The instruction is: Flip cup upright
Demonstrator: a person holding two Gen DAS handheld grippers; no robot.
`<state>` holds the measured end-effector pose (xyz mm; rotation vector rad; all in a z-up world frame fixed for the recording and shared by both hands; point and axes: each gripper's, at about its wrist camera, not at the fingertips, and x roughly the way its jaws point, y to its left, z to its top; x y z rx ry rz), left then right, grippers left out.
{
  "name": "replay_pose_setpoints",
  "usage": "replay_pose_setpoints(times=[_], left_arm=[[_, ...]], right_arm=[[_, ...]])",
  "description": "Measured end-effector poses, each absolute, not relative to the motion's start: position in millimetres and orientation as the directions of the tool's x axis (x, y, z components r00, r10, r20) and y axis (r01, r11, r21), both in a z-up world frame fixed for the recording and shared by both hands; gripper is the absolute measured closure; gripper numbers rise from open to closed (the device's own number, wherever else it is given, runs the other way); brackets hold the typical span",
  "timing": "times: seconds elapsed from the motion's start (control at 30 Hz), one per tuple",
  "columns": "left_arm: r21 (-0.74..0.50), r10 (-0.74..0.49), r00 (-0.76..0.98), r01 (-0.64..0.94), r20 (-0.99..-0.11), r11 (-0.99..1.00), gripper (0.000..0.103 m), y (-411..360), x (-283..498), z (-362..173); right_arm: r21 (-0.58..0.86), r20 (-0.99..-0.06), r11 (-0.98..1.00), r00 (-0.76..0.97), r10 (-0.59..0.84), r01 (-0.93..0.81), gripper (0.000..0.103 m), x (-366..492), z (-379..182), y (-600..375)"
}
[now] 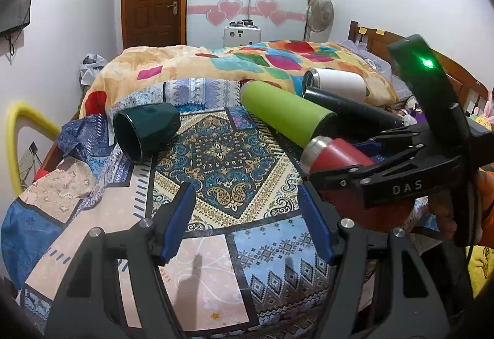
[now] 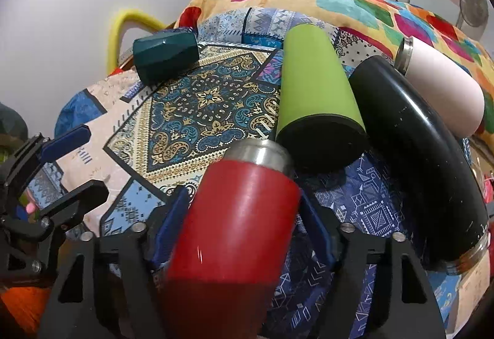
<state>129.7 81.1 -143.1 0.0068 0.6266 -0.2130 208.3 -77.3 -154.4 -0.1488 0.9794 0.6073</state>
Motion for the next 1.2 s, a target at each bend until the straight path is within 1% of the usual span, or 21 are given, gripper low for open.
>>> replay_pose_setpoints(times=[0.07,0.33,0.47,0.57,0.73,1.2], left_arm=[[-0.055,-0.195,0.794,0.2,-0.575,0.978,0.035,79,129,-139],[-0.047,-0.192,0.814,0.199,-0.548,0.979,0.035,69,128,-120],[-0.037,-0.192,0.825,0.204,-0.532,0.978,0.035,63,127,-110],[-0.032,-0.196,0.834,0.21,-0.516,0.977,0.035,58,125,-102],[-0.028,-0.21,0.844,0.226,-0.494,0.974,0.035,52,124,-92],[-0.04,-0.224,0.842,0.235,-0.492,0.971,0.035,48,126,-95]], right_arm=[[0.137,-0.799,0.825,0.431,0.419,-0.548,0.042,203,-149,-80],[0.06,-0.713,0.816,0.547,0.438,-0.575,0.042,178,-120,-91],[0.042,-0.668,0.82,0.594,0.448,-0.571,0.043,170,-108,-99],[0.055,-0.644,0.823,0.61,0.462,-0.566,0.043,169,-103,-107],[0.072,-0.628,0.829,0.62,0.469,-0.555,0.043,171,-102,-113],[0.016,-0.615,0.819,0.64,0.461,-0.574,0.043,165,-104,-110]])
